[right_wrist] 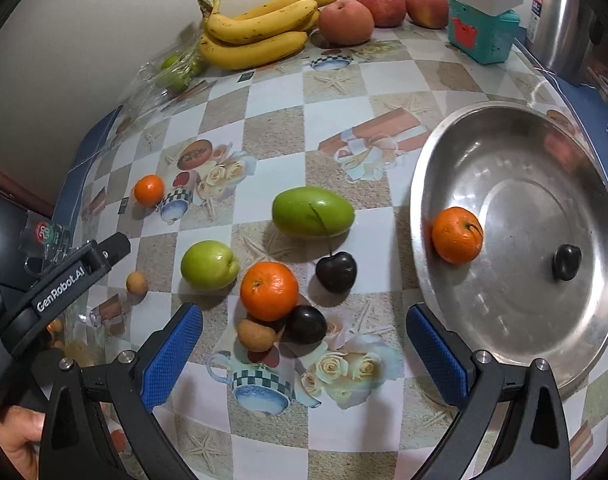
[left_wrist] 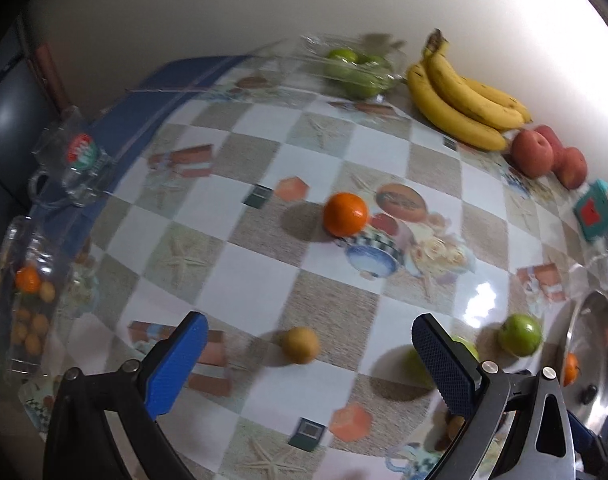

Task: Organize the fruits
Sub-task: 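Grasp the small yellow fruit with left tool while right tool grasps another plum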

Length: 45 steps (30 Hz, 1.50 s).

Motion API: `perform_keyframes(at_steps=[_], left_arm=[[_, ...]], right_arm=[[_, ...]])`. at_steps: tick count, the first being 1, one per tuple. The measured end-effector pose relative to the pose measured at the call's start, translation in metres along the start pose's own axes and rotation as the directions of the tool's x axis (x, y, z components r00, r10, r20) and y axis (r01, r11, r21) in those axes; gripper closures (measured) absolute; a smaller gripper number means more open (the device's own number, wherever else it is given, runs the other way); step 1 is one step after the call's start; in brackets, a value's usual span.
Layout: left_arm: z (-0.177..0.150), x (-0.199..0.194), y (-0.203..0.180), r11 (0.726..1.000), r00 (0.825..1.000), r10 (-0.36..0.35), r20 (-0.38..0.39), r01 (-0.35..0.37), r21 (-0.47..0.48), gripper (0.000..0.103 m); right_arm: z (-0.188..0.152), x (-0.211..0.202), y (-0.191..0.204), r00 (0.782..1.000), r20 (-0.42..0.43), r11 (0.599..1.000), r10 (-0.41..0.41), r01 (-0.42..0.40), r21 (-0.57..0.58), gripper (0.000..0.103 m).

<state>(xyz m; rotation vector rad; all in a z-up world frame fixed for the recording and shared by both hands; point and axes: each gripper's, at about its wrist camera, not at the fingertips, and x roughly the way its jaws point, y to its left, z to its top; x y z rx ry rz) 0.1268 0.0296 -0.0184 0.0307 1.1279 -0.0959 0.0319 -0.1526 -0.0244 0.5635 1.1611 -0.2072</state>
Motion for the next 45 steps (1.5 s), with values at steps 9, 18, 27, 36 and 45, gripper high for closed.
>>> perform_keyframes(at_steps=[9,18,27,36,45], left_arm=[[0.001,0.003,0.012,0.998,1.0,-0.022,-0.019,0.021,-0.052,0.003],[-0.004,0.023,0.017,0.993,0.994,-0.042,-0.102,0.03,-0.114,0.037],[-0.006,0.032,0.022,0.984,0.988,-0.071,-0.138,0.047,-0.17,0.053],[-0.008,0.034,0.039,0.963,0.983,-0.107,-0.147,0.065,-0.262,0.065],[-0.008,0.035,0.036,0.959,0.981,-0.126,-0.147,0.082,-0.27,0.073]], right_arm=[[-0.003,-0.001,-0.008,1.0,-0.006,0.999,-0.015,0.015,0.03,0.033],[-0.006,0.006,-0.007,0.999,-0.038,1.0,0.007,-0.006,0.031,0.048],[-0.008,0.013,-0.008,0.997,-0.07,0.999,0.029,-0.026,0.047,0.06],[-0.009,0.021,-0.014,0.994,-0.095,0.996,0.048,-0.041,0.075,0.066],[-0.009,0.025,-0.017,0.991,-0.105,0.993,0.078,-0.068,0.098,0.069]])
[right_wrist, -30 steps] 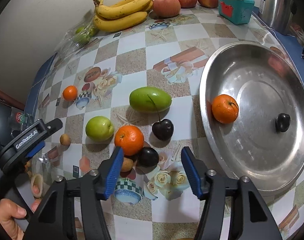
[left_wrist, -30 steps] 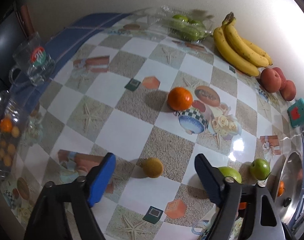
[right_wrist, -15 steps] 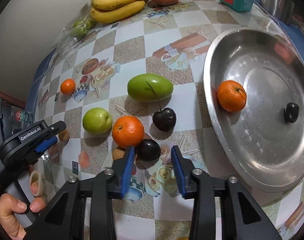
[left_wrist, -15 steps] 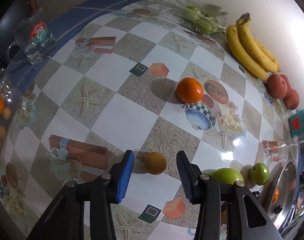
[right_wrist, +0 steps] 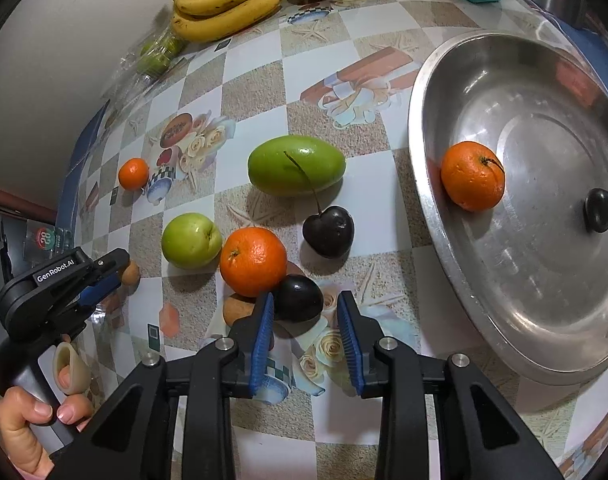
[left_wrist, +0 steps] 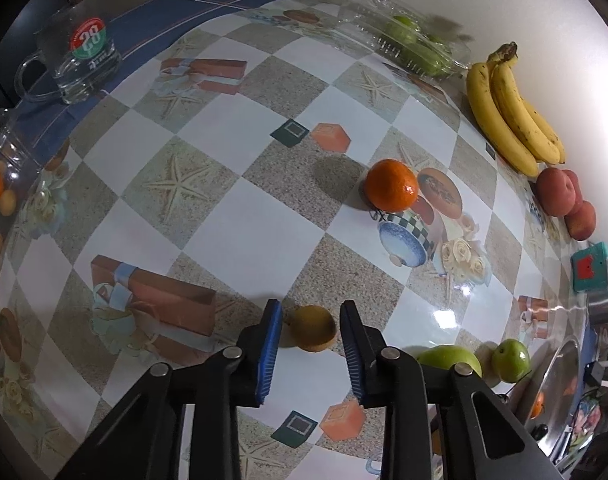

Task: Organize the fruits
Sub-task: 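Grasp the small yellow fruit with left tool while right tool grasps another plum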

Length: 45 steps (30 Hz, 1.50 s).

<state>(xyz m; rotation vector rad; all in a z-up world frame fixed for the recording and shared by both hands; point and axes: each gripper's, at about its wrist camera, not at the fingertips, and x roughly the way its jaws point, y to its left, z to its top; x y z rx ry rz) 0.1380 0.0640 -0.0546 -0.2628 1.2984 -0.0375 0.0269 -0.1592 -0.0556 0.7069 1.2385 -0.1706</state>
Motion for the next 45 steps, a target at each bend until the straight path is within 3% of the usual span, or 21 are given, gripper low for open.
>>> perform_keyframes(at_steps=[6,9,30,45], left_arm=[[0.001,0.002,-0.003,1.0,1.0,0.004,0.001,-0.004,-0.005,0.077],[0.001,-0.001,-0.003,1.0,1.0,0.004,0.009,-0.004,-0.004,0.077],[0.006,-0.003,-0.005,0.997,0.998,-0.065,0.001,0.065,-0.037,0.077],[0.009,-0.025,-0.017,0.997,0.994,-0.079,0.071,0.079,-0.004,0.078]], right_arm=[[0.0,0.002,-0.001,1.0,-0.008,1.0,0.02,-0.02,0.015,0.069],[0.0,0.004,-0.004,0.999,-0.011,0.998,0.05,-0.049,0.028,0.076],[0.004,-0.004,-0.013,0.997,0.012,0.995,0.078,-0.079,0.061,0.076],[0.01,-0.048,-0.015,0.984,0.154,0.993,0.088,-0.099,0.068,0.076]])
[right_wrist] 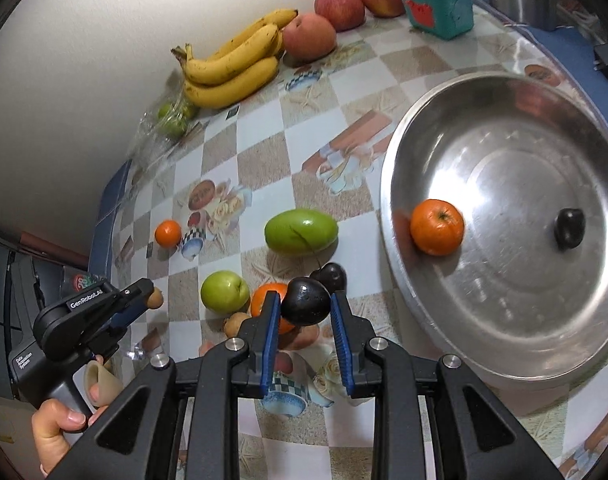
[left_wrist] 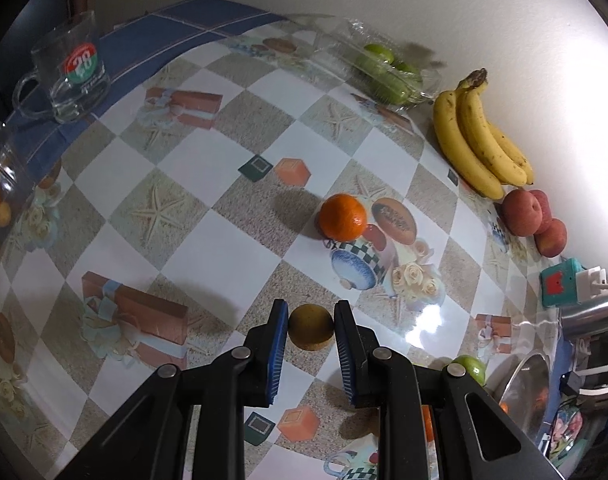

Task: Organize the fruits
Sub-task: 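Grasp the small yellow fruit with left tool while right tool grasps another plum, then carry the yellow fruit and plum over the steel bowl with both tools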

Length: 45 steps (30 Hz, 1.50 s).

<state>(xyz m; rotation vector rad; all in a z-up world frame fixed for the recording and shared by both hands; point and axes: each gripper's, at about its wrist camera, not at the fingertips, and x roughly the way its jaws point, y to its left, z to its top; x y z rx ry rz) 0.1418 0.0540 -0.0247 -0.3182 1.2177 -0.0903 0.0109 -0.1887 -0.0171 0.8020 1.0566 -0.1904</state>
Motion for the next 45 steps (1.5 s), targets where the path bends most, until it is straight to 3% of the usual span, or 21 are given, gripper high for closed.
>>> perform_keyframes(at_steps=[12,20,30,40,45], left_arm=[[-0.016,-0.009,-0.04,0.993,0.999,-0.028,0.019,0.026,0.113,0.077],[-0.037,-0.013,-0.079,0.971,0.999,-0.043,0.019,0.037,0.237,0.078],[-0.076,-0.018,-0.134,0.906,0.994,-0.109,-0.03,0.112,0.408,0.077],[-0.12,-0.023,-0.181,0.805,0.983,-0.166,-0.073,0.178,0.565,0.077],[-0.132,-0.022,-0.192,0.773,0.979,-0.186,-0.083,0.198,0.603,0.077]], right_arm=[[0.009,-0.018,-0.024,0.998,0.051,0.998,-0.026,0.023,0.056,0.076],[0.014,-0.031,-0.058,0.994,0.088,0.987,-0.059,0.045,0.154,0.076],[0.017,-0.047,-0.093,0.987,0.125,0.966,-0.105,0.071,0.249,0.076],[0.015,-0.057,-0.109,0.98,0.152,0.947,-0.128,0.075,0.312,0.076],[0.015,-0.057,-0.111,0.98,0.151,0.944,-0.133,0.079,0.321,0.076]])
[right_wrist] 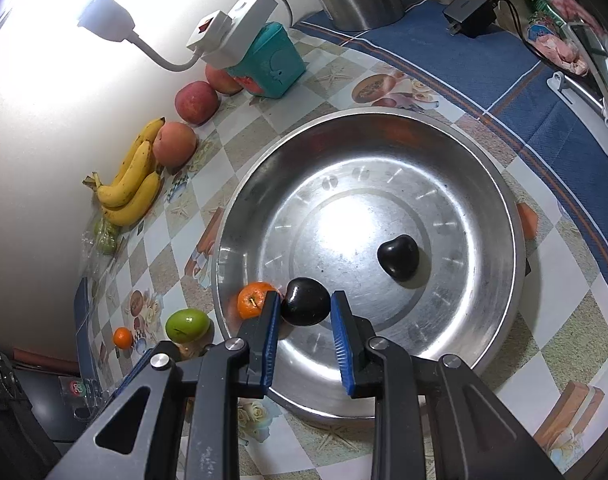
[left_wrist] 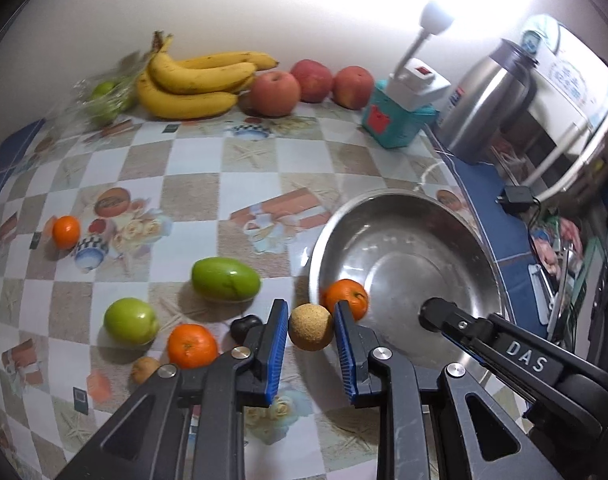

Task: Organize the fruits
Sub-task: 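Carry the yellow fruit and plum over the steel bowl with both tools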

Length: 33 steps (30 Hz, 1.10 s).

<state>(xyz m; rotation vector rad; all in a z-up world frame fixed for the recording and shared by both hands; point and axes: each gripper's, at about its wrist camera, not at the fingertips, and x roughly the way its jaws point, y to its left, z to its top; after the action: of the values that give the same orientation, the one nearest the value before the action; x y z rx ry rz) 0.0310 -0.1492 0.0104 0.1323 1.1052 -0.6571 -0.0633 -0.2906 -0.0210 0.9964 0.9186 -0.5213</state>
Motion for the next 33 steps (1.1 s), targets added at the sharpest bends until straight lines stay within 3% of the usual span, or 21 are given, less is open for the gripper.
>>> perform_keyframes(at_steps=[14,23,33], left_arm=[[-0.007,0.013,-0.026,0.995,0.998,-0.061,-0.021,0.062,0.082,0.077],[-0.017,0.025,-0.045,0.986,0.997,-0.04,-0.059,0.049,0.16,0.077],[-0.02,0.033,-0.049,0.983,0.997,-0.018,-0.077,0.032,0.183,0.076]], right_arm=[[0.002,0.002,-0.016,0.998,-0.009,0.998,-0.056,0.056,0.04,0.076],[0.003,0.005,-0.023,0.997,-0.03,0.995,-0.071,0.073,0.07,0.076],[0.001,0.009,-0.022,0.996,-0.048,0.994,-0.078,0.082,0.07,0.076]])
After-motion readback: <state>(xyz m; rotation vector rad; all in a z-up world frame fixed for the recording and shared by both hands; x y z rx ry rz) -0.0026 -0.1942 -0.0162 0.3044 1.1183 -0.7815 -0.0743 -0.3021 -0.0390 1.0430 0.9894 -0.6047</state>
